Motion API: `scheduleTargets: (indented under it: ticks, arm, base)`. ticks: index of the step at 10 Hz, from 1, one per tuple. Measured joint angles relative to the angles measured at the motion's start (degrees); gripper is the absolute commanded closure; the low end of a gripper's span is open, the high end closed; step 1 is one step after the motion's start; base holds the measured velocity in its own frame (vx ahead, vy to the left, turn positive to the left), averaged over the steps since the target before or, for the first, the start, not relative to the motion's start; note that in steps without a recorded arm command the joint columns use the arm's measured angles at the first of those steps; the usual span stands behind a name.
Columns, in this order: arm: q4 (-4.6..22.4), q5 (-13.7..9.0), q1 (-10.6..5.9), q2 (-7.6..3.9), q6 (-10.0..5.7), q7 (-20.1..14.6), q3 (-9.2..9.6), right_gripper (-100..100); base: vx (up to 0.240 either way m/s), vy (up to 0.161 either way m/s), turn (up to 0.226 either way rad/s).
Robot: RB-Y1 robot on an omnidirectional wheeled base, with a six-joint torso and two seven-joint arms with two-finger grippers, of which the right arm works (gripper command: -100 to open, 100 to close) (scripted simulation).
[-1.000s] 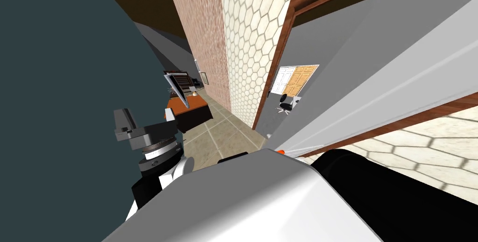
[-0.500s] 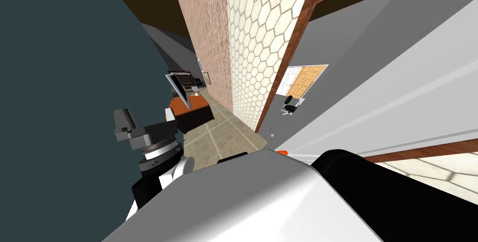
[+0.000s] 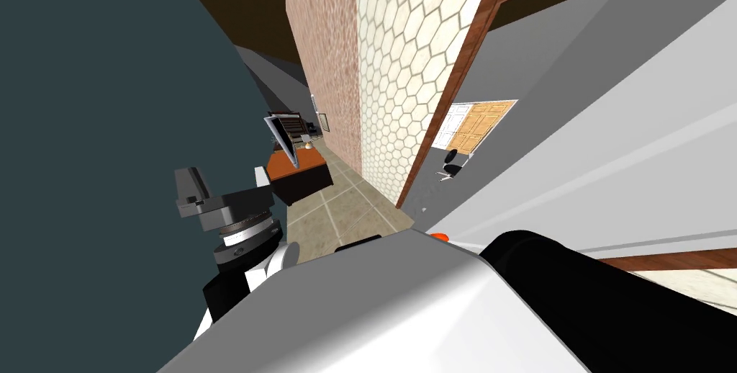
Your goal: Pull the door open
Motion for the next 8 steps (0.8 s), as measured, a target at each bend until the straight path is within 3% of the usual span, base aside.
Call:
scheduleTargets:
  ticks: [1,2,4,5,6,7,8]
  arm:
    - [-0.1,-0.2,0.42,-0.11,0.19,-0.2,-0.16,100]
    - [2.7,-0.1,-0.84,0.20,-1.01,-0.4,-0.08,100]
    - [2.4,-0.1,-0.63,0.23,-1.14,-0.4,-0.02,100]
    - [4.4,0.0,-1.57,0.42,-2.11,-0.6,0.12,100]
    - [1.3,-0.2,0.13,0.20,-0.72,-0.2,-0.09,100]
    - [1.9,-0.3,0.03,0.41,-0.40,-0.2,-0.11,100]
    - [0.7,-0.7,0.77,0.41,0.47,-0.2,-0.31,100]
  base:
    - [0.023,0.012,-0.016]
    - [-0.001,-0.009,-0.008]
    - [-0.001,-0.008,0.012]
    - [0.005,0.013,-0.006]
    - [0.030,0.010,0.063]
    - [0.039,0.018,0.118]
    - [0.034,0.016,0.052]
